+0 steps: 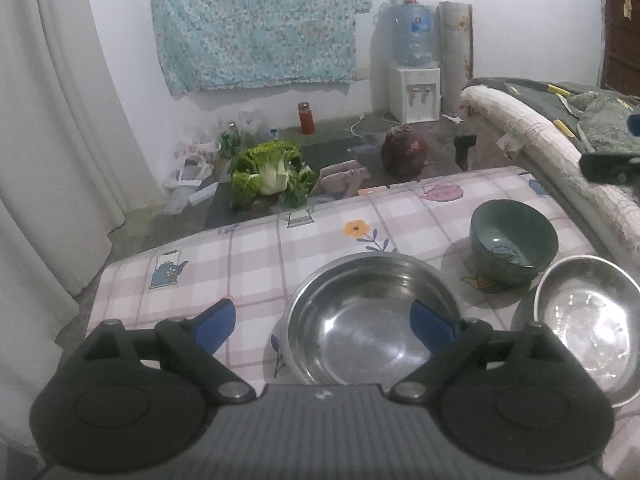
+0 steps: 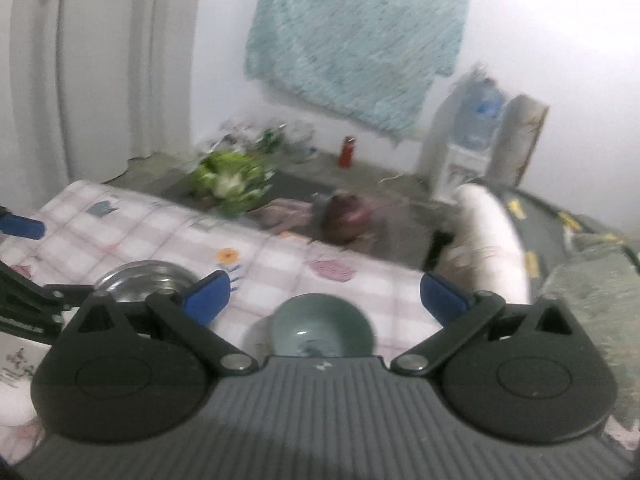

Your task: Organize plates and bowls

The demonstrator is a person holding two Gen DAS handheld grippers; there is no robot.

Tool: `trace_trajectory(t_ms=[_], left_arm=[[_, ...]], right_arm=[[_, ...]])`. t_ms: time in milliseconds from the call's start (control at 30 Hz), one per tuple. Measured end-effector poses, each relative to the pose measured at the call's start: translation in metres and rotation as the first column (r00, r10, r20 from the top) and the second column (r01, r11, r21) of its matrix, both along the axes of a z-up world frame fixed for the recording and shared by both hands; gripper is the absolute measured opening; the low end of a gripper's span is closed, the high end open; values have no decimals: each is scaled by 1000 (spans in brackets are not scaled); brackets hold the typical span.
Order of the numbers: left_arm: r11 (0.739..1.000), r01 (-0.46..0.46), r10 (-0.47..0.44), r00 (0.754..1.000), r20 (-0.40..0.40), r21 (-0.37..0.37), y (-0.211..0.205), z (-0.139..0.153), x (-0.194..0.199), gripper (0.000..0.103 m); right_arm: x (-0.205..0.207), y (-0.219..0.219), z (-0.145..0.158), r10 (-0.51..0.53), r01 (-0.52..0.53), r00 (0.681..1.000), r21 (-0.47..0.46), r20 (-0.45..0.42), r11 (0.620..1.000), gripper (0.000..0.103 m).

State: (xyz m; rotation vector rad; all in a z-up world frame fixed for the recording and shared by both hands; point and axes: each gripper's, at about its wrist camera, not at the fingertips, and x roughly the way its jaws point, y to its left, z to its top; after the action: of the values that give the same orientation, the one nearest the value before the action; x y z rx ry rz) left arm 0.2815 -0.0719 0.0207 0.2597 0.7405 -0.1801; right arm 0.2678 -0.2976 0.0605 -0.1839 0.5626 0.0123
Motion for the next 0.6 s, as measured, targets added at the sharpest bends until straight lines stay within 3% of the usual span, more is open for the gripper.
trace_trajectory(t_ms=[367,600], left_arm=[[999,40,-40,998,52,6,-22,5,-11,95],[986,150,-151,988,-8,-77,-45,4,-3,95]], right_arm=[[-33,-45,11,-22,22,1000,73,-3,997,102],[-42,-78,6,-16,25,999,215,-42,976,102]])
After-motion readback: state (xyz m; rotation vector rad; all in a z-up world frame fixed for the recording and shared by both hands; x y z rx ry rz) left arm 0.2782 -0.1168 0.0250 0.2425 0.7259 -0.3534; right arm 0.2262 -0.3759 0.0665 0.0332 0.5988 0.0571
